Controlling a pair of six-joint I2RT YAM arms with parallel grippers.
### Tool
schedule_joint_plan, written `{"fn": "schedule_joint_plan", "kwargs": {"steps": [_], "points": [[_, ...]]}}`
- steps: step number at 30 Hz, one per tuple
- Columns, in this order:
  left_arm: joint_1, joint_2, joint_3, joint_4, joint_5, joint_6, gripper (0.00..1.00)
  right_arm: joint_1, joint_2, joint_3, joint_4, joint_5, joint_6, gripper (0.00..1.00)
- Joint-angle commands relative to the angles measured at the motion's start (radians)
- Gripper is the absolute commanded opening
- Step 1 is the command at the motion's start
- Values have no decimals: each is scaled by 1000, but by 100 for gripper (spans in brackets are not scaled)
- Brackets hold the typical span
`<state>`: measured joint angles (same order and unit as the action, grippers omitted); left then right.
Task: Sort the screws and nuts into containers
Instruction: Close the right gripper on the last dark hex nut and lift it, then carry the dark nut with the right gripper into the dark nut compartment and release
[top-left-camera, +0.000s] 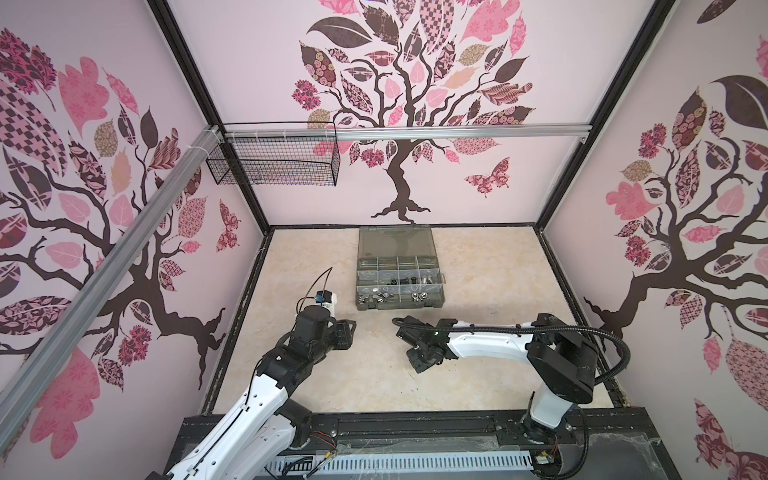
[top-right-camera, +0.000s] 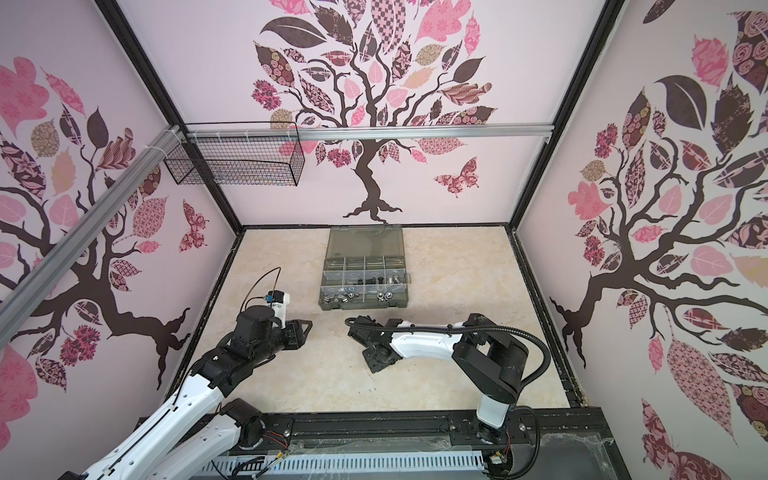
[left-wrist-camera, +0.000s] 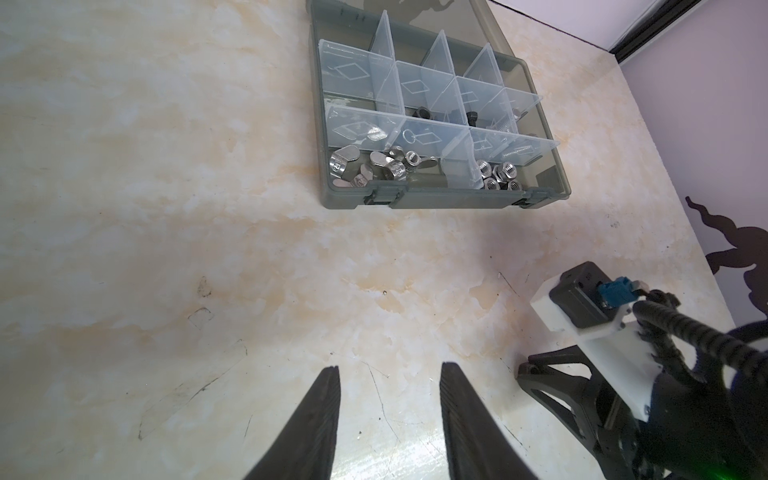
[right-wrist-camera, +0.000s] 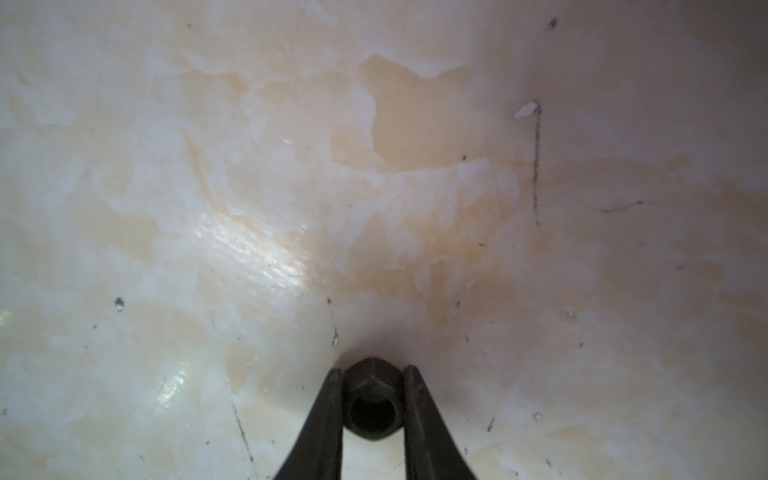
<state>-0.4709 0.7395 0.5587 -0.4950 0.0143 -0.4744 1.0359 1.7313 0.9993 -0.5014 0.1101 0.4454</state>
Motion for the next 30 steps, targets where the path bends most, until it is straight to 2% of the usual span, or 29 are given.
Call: {"fn": "schedule_joint_plan", "kwargs": {"steps": [1,8,14,17,22,27,30], "points": [[2,0,-25,24,13,-4,43,7,22,26,-25,17,-1,20],[2,-3,-19,17,13,-5,43,-9,-44,78,-40,49,-61,19],[2,-15,-16,12,19,-14,43,-166,-37,291,-24,19,-208,19],[2,-19,-16,13,24,-23,43,-236,35,416,37,13,-263,19],[2,-15,-16,19,37,-38,43,-319,231,655,95,-29,-277,20],[-1,-15,-22,24,45,-52,43,-329,432,868,24,-39,-293,20],[-1,-13,-26,30,47,-57,42,-330,500,917,3,-39,-293,20]]}}
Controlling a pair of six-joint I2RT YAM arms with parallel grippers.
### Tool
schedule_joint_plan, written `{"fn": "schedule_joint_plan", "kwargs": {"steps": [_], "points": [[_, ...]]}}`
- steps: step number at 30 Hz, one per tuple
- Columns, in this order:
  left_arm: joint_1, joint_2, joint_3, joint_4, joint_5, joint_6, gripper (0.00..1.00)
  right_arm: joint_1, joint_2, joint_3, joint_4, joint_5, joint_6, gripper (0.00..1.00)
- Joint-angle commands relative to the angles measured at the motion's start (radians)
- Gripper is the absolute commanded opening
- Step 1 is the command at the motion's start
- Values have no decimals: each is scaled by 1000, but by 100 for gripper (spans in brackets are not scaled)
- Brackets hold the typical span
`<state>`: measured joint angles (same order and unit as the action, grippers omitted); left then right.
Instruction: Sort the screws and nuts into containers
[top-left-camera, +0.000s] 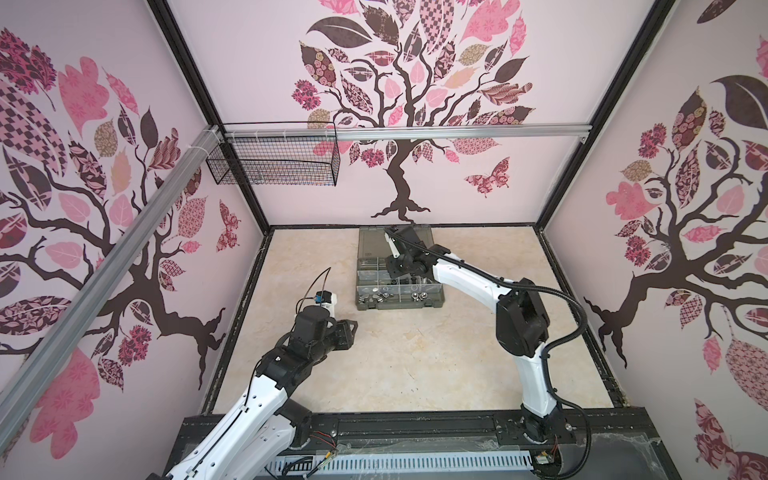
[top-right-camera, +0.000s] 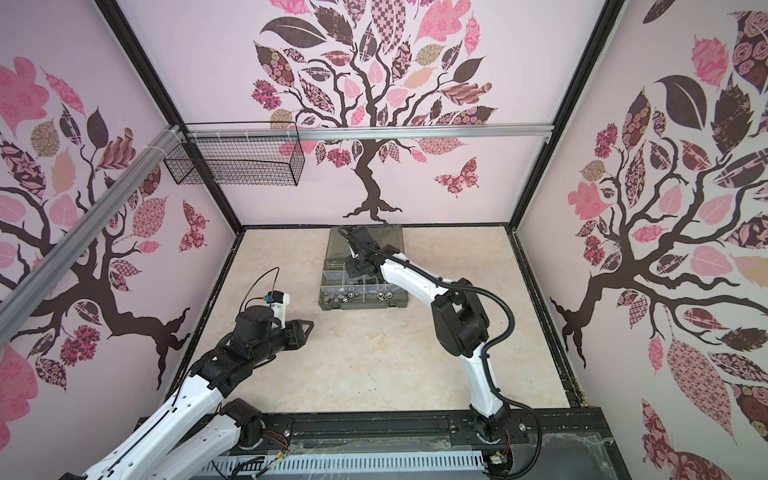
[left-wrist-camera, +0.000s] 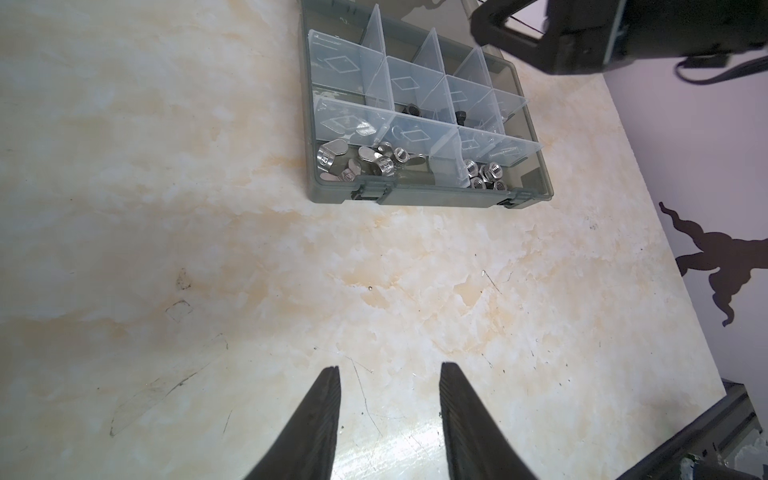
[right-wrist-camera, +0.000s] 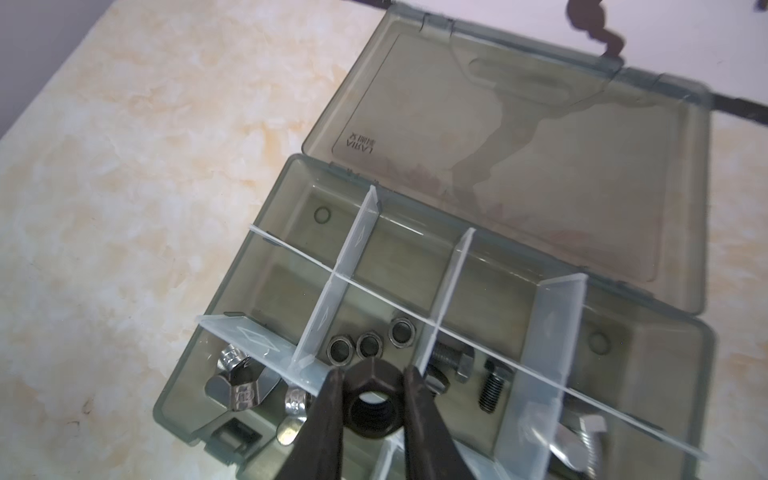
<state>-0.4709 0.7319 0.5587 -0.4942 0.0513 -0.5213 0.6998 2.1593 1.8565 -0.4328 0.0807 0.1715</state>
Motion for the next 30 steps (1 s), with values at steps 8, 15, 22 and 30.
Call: {"fn": "schedule_joint_plan", "kwargs": {"steps": [8,15,22,30], "points": [[-3,6,-31,40,13,-9,42,6,95,46,-87,9,-27,26],[-3,18,-20,47,6,-3,43,7,79,32,-96,8,-29,36],[-2,22,14,49,-56,19,43,7,-11,14,-80,30,-48,39],[37,21,128,45,-337,185,53,-16,-372,-230,142,152,-91,46]]}}
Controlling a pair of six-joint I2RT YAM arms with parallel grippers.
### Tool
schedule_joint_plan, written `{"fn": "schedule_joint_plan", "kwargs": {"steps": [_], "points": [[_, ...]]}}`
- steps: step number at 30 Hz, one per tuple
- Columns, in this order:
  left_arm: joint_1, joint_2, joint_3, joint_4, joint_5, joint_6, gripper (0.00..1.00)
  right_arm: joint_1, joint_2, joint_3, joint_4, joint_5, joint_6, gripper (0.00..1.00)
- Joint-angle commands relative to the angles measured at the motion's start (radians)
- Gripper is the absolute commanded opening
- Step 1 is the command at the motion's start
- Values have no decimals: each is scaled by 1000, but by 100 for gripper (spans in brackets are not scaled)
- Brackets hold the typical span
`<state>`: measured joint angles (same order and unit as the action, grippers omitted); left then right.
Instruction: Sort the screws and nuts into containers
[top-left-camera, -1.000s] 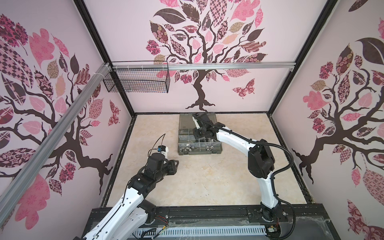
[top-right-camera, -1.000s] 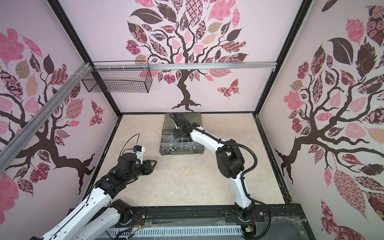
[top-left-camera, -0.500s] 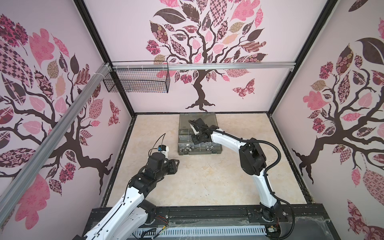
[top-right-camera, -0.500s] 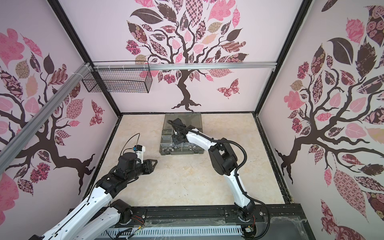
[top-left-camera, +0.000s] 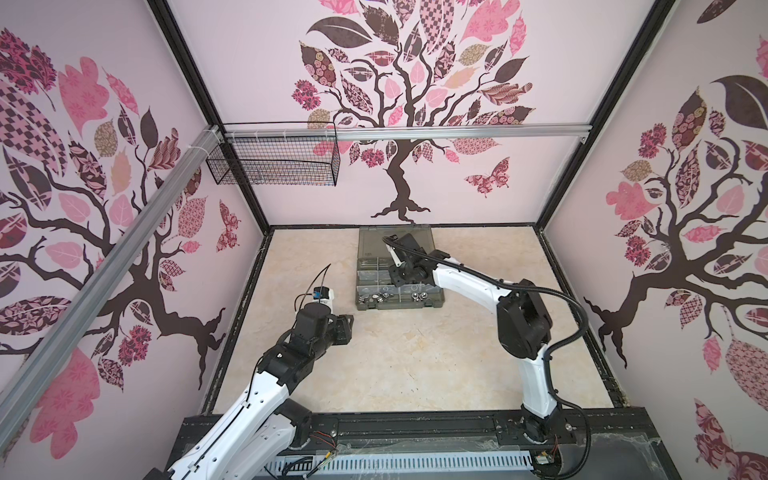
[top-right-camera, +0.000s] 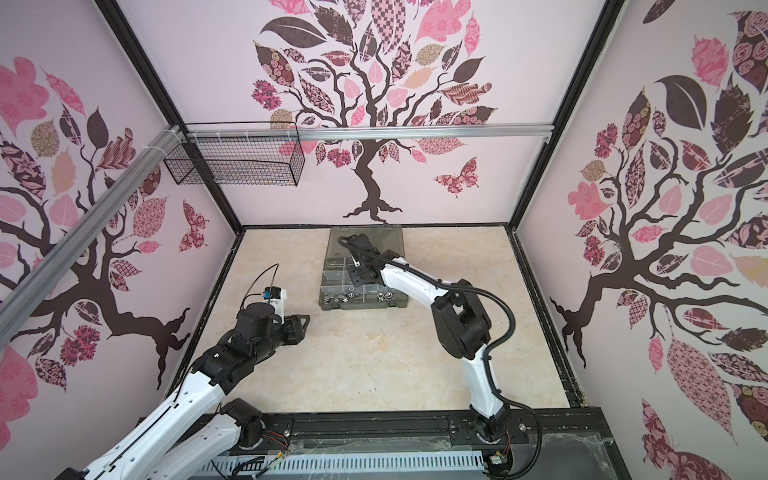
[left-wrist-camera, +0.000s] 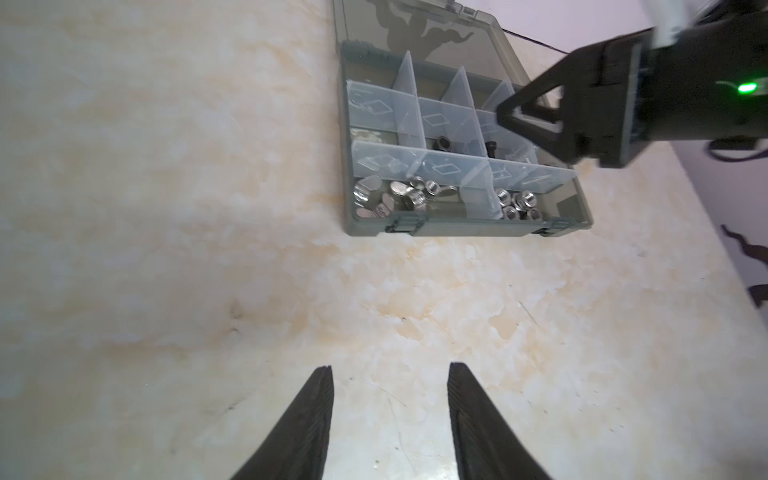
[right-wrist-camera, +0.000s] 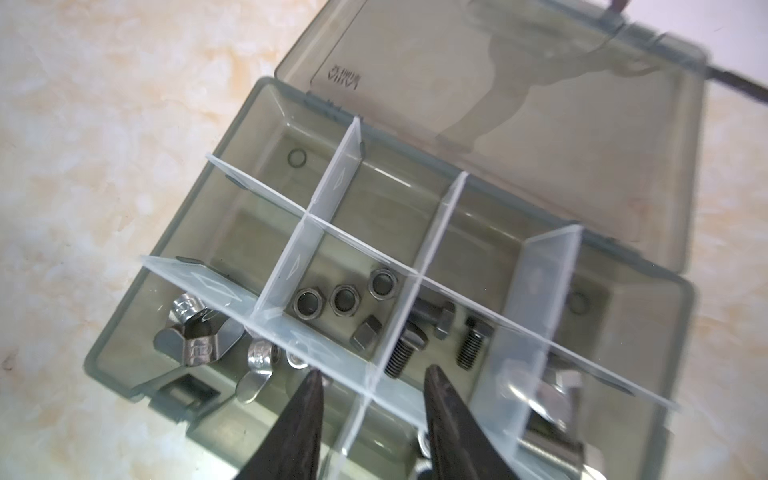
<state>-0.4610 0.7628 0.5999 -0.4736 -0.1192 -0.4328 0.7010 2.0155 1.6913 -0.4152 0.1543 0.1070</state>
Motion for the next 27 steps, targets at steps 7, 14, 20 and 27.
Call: {"fn": "schedule_joint_plan", "kwargs": {"steps": [7,14,20,27], "points": [[338,-3,10,321,-369,243,82,-127,-815,-723,642,238,-123,80],[430,320,-142,697,-323,295,98,-484,-1125,-1271,824,256,-16,99],[436,578,-184,998,-217,363,98,-546,-949,-1547,1305,265,-55,99],[444,615,-212,1155,-85,423,98,-564,-545,-1417,1524,183,-97,99]]}}
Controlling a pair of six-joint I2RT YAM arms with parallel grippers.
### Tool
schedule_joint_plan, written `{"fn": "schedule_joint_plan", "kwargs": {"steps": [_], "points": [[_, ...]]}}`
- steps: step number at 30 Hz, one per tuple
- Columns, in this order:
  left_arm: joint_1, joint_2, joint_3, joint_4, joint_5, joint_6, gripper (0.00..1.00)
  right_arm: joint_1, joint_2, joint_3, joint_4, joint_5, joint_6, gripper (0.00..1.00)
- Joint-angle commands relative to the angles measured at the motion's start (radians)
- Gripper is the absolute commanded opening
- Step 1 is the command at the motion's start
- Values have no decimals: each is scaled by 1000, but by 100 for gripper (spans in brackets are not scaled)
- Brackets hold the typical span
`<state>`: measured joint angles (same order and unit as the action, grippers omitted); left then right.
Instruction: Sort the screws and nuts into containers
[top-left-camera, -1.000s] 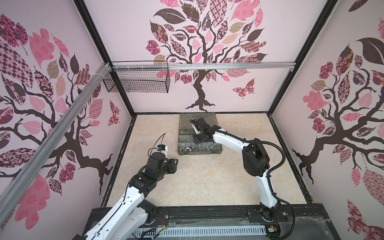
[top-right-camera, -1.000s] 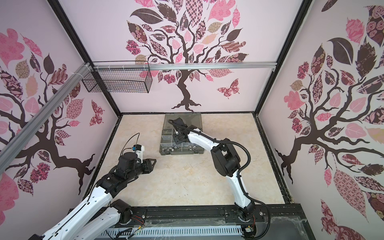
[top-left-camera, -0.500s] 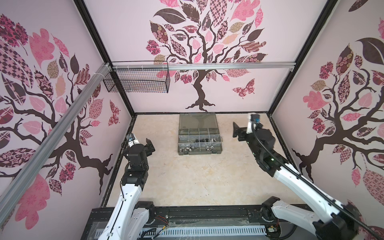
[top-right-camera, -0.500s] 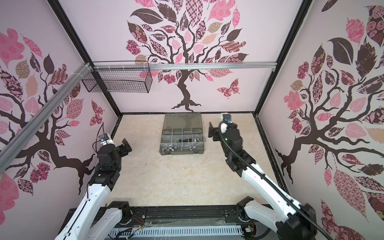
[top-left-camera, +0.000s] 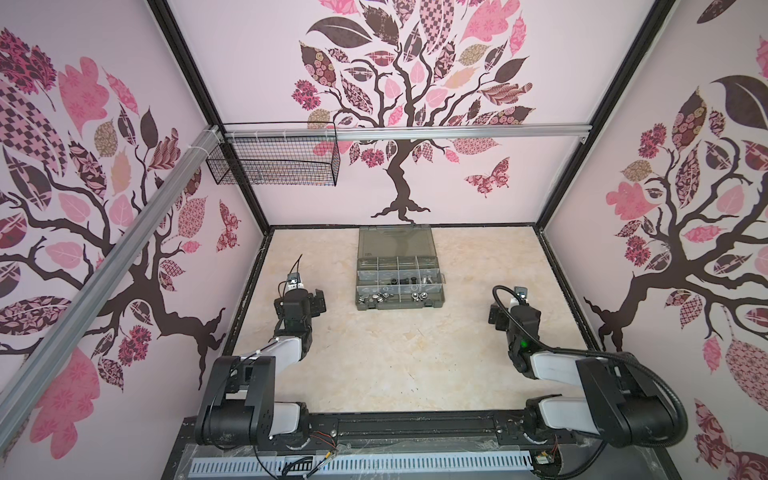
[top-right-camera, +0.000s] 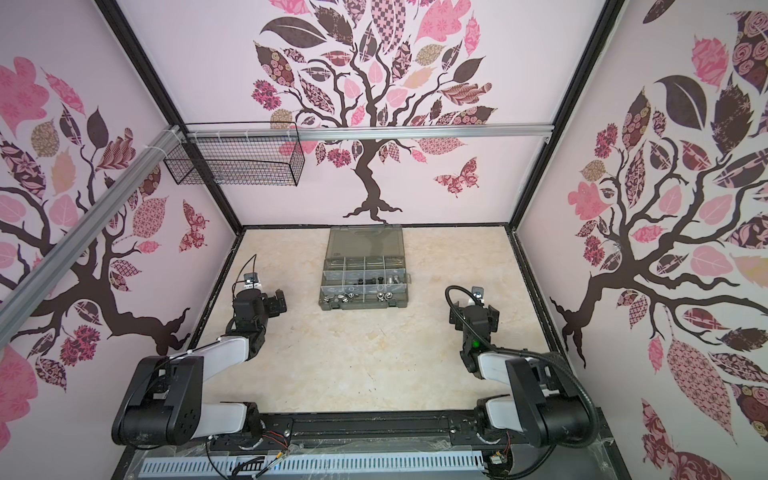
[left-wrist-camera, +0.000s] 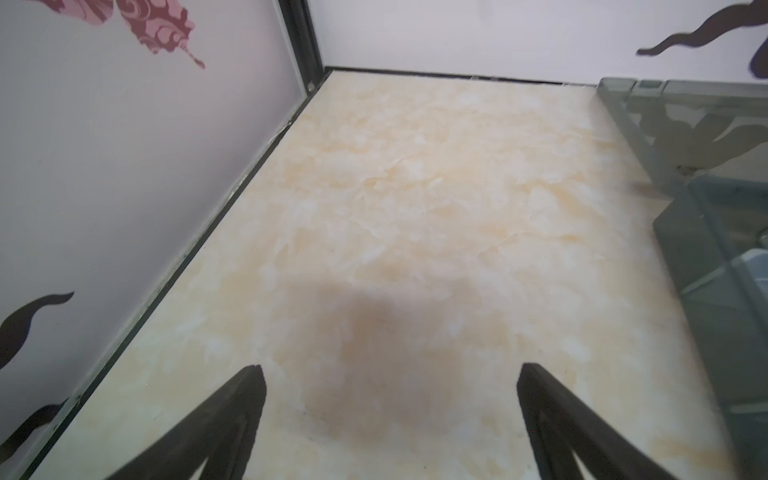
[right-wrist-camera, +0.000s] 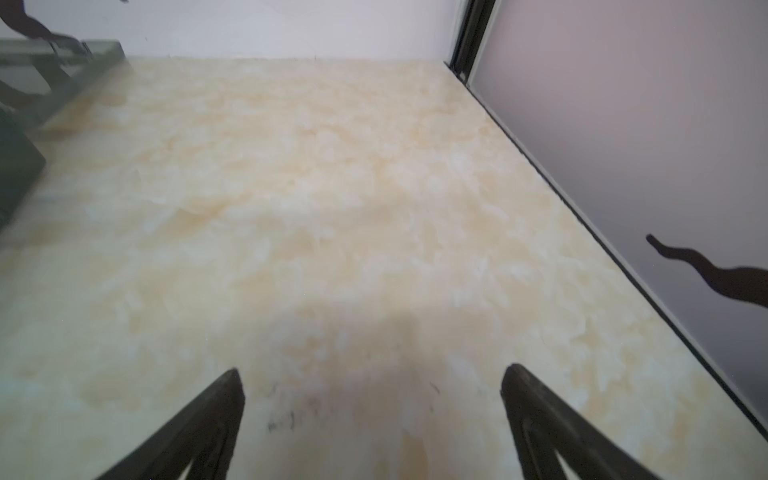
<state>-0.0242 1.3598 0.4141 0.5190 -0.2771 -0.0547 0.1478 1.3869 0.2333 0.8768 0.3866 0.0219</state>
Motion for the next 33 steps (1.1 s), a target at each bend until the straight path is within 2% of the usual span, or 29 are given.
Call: {"fn": "schedule_joint_plan", "kwargs": {"steps": [1,3,4,5,6,7,8,9,10,11,13,15,18,20,33], "points": [[8,32,-13,158,88,50,98,-23,166,35,336,-74,-7,99],[9,58,27,106,129,59,98,-73,208,22,401,-99,43,99],[10,71,36,107,146,57,98,-76,182,35,325,-101,50,99],[9,111,13,192,171,56,98,-75,163,56,252,-103,54,99],[9,175,-29,329,194,66,98,-74,166,54,260,-102,55,99],[11,232,-62,474,168,55,98,-75,175,48,293,-101,50,99],[10,233,-60,476,106,35,98,-75,181,40,313,-101,50,99],[20,187,-16,299,117,16,98,-75,181,41,314,-101,49,99],[40,195,-14,310,158,6,98,-74,177,41,305,-101,50,99],[47,231,-30,409,163,9,98,-74,174,42,297,-101,50,99],[45,194,-15,306,164,9,98,-75,173,41,298,-101,50,99],[45,220,-27,380,162,9,98,-74,173,40,303,-101,48,99],[46,194,-15,312,164,10,98,-74,172,43,296,-99,44,99],[44,211,-23,354,164,10,98,-73,172,43,297,-100,44,100],[45,195,-23,331,164,11,98,-76,171,47,289,-108,47,99]]}}
